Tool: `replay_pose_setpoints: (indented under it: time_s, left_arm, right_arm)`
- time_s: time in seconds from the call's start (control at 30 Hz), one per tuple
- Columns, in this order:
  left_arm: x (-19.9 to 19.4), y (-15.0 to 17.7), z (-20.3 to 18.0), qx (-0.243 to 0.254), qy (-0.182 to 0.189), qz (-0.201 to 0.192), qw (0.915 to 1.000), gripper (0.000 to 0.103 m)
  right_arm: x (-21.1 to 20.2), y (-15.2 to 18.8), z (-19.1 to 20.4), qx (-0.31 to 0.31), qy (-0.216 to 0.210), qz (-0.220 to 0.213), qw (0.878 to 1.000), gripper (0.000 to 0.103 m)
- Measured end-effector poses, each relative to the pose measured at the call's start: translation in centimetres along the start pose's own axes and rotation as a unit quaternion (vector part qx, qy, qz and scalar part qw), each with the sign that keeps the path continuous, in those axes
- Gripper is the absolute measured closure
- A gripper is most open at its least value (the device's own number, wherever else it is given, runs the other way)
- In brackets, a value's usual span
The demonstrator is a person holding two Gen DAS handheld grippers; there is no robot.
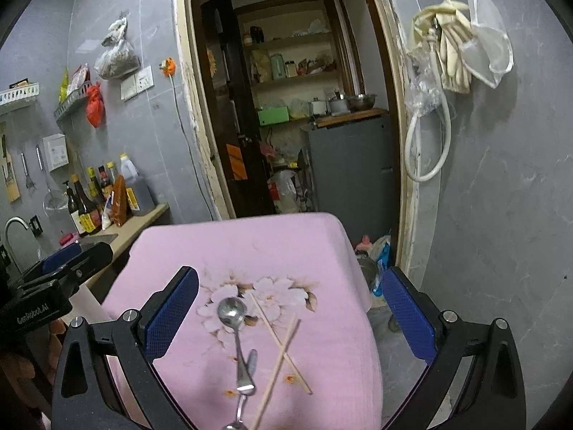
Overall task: Organize utensils
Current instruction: 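Grasp a wooden chopstick with the right gripper while the left gripper grasps a spoon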
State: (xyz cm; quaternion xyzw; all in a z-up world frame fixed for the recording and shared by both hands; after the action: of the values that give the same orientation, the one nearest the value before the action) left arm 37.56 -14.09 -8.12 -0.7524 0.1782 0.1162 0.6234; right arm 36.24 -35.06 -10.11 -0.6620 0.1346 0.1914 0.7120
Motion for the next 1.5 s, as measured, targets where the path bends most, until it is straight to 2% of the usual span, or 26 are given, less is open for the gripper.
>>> replay_pose_setpoints:
  time_s: [0.23,0.4,0.47,0.5,0.6,0.7,0.73,0.8,0.9,1.13,1.23,1.4,1.5]
  left_arm:
    - [3.3,2.5,-0.8,0.005,-0.011,0.039,0.9992,0.003]
    - [6.4,4.5,-0.8,-0.007,-0.001,0.088,0.9961,0.003]
    - [7.5,5.2,-0.8,-0.009,0.002,0.102,0.9947,0.004]
    - [8.1,5.5,-0.8,-0.010,0.004,0.109,0.9939,0.007]
    - [10.0,6.8,-1.0,-0.013,0.010,0.137,0.9905,0.018]
    - [11.8,8.2,-0.8,-0.020,0.013,0.164,0.9861,0.029]
    - [12.5,8.8,-0.8,-0.024,0.017,0.177,0.9838,0.032]
    - [13.5,9.8,-0.7,-0.030,0.022,0.196,0.9798,0.040]
    - [14.9,11.1,-0.5,-0.044,0.033,0.226,0.9726,0.049]
    - [17.5,13.0,-0.4,-0.081,0.065,0.278,0.9550,0.064]
    - [17.9,12.9,-0.5,-0.082,0.074,0.279,0.9538,0.069]
    - [18.4,13.1,-0.6,-0.086,0.083,0.293,0.9485,0.084]
    - [18.5,13.2,-0.7,-0.079,0.089,0.303,0.9455,0.094]
  right_arm:
    - [3.6,3.0,-1.0,0.018,-0.032,0.049,0.998,0.002]
    - [6.8,5.4,-1.2,0.036,-0.064,0.094,0.993,0.003]
    - [8.0,6.4,-1.0,0.039,-0.077,0.114,0.990,0.007]
    - [8.4,6.8,-0.8,0.040,-0.080,0.120,0.989,0.015]
    - [10.4,8.5,-0.3,0.041,-0.098,0.153,0.983,0.028]
    - [11.9,9.8,0.4,0.050,-0.115,0.178,0.976,0.036]
    - [12.4,10.3,0.6,0.050,-0.119,0.188,0.974,0.039]
    - [13.4,11.1,1.1,0.058,-0.132,0.203,0.968,0.052]
    - [14.6,12.1,1.9,0.071,-0.148,0.224,0.961,0.062]
    - [16.2,12.7,2.6,0.103,-0.172,0.239,0.950,0.074]
    - [16.4,13.1,2.6,0.111,-0.181,0.245,0.946,0.081]
    - [16.2,13.3,2.6,0.123,-0.189,0.252,0.941,0.094]
    - [15.8,13.0,2.4,0.136,-0.192,0.246,0.940,0.095]
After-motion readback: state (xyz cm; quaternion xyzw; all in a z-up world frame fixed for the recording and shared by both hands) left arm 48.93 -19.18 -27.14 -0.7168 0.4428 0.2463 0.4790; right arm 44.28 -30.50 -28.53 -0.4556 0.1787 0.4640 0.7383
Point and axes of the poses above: each gripper's, at about its wrist camera, not at the fingertips, and x roughly the way its jaws point, z to its left, y to its underside, the point moved 10 cm from there along x, roughly the way its jaws point, and after that the axes turned 7 degrees about -x, right-handed, at the moved point
